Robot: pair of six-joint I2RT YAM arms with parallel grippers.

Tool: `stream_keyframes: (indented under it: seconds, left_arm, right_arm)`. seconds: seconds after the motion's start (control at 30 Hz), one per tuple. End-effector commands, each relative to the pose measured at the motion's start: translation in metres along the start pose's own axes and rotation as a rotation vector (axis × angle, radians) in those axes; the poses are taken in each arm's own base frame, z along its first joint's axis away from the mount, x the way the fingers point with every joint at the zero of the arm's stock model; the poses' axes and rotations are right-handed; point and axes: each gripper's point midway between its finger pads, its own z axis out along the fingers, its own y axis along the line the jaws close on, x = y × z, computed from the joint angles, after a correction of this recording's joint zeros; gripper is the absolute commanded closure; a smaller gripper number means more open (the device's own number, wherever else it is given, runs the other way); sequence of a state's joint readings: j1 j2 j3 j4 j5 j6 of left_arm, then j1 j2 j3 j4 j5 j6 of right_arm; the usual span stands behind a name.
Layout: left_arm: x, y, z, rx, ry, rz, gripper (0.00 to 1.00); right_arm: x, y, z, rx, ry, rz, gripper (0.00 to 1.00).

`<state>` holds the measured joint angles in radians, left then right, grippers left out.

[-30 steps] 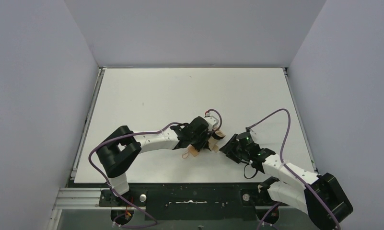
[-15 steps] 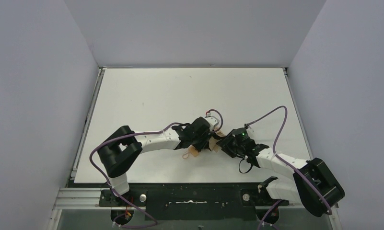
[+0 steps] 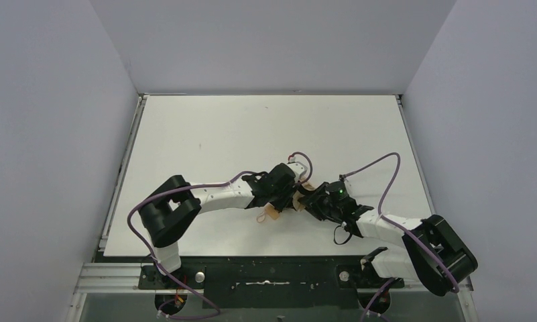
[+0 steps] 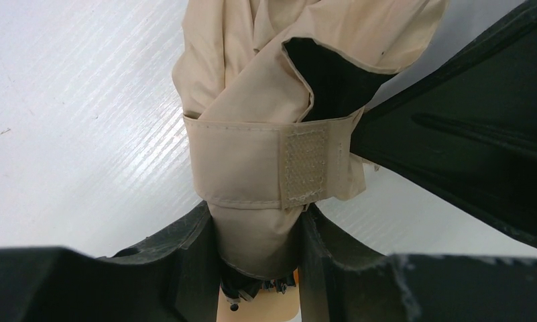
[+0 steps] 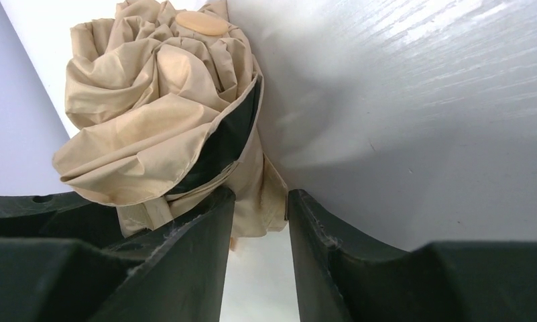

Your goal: Put away the umbrella

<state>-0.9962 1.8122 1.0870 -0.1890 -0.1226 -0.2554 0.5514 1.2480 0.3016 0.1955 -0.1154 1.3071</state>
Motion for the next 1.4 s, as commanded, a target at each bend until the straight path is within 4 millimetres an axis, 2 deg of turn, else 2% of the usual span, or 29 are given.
stream_keyframes:
  seconds: [0.0, 0.3, 0.43, 0.67, 0.9, 1.17, 1.37]
  left_arm:
    - [0.109, 0.016, 0.006, -0.054, 0.361, 0.045, 1.0]
    - [0.109, 0.017, 0.007, -0.057, 0.369, 0.052, 1.0]
    - [0.11, 0.017, 0.007, -0.061, 0.377, 0.055, 1.0]
    - [0.112, 0.021, 0.006, -0.081, 0.385, 0.059, 1.0]
    - [0.11, 0.031, 0.004, -0.141, 0.394, 0.064, 1.0]
    - [0.108, 0.042, 0.002, -0.206, 0.406, 0.073, 1.0]
    - [0.107, 0.047, 0.001, -0.231, 0.41, 0.076, 1.0]
  right_arm:
    - [0.005, -0.018, 0.001, 0.04, -0.003, 0.006, 0.64]
    - [0.0, -0.032, -0.004, 0.096, -0.031, -0.007, 0.8]
    - [0.0, -0.027, -0.003, 0.055, -0.026, -0.016, 1.0]
    - [-0.011, -0.009, -0.009, -0.051, -0.042, -0.039, 1.0]
    - [-0.02, -0.01, -0.025, -0.083, -0.059, -0.061, 1.0]
    - [-0.008, -0.022, -0.041, -0.093, 0.01, -0.058, 1.0]
    - [-0.002, -0.019, -0.058, -0.133, 0.041, -0.081, 1.0]
